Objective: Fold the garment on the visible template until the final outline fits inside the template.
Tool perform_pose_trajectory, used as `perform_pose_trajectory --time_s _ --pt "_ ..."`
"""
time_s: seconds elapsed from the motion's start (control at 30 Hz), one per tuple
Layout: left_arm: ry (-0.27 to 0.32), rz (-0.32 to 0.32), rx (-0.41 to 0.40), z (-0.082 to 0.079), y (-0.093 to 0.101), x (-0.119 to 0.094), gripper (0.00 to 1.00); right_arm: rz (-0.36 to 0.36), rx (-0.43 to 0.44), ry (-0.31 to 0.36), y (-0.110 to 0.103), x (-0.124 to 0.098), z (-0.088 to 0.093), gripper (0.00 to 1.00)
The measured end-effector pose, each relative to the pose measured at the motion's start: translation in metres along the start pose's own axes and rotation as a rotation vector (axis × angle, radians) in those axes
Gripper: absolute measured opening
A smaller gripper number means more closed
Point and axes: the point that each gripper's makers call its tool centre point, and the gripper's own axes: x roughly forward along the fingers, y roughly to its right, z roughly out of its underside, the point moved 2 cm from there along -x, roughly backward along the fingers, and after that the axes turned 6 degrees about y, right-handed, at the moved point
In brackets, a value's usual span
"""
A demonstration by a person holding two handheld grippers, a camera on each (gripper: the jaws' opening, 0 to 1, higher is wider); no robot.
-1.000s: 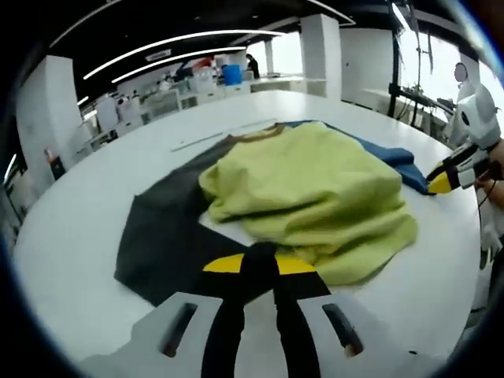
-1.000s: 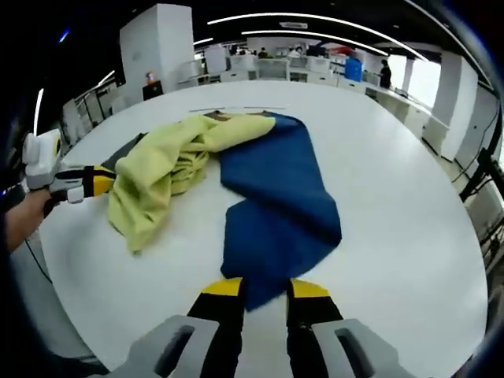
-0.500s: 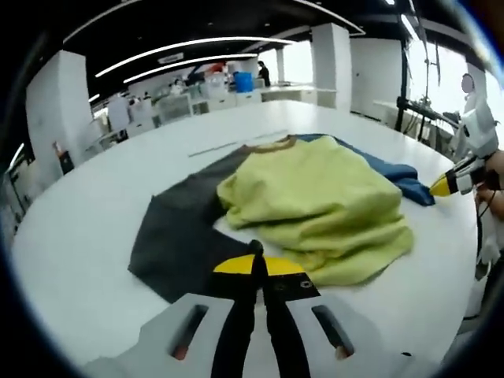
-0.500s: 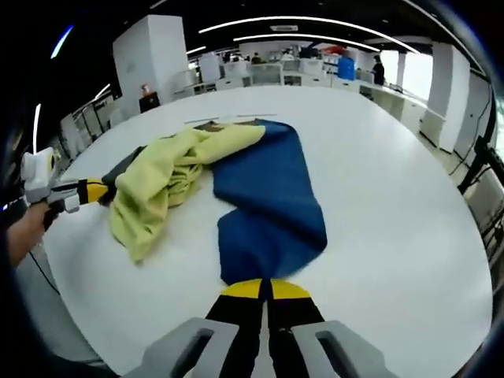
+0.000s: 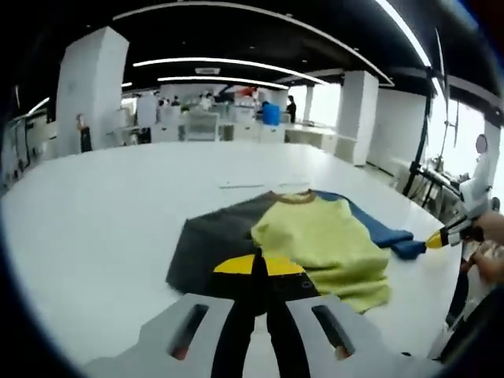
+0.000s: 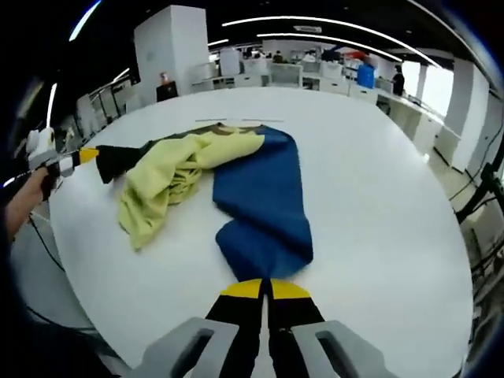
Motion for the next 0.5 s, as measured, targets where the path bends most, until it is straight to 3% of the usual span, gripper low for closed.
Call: perform_pose_trajectory --time_s 0.23,0.5 --pt "0.031 -0.065 -0.035 -0.013 -0.030 -0.019 0.00 0.052 0.014 -0.013 0.035 -0.013 0.000 0.00" --pt "0.093 -0.229 -0.109 -0.024 -0.086 -0.042 0.00 0.147 -0.015 -0.035 0.077 -0.025 -0.002 0.00"
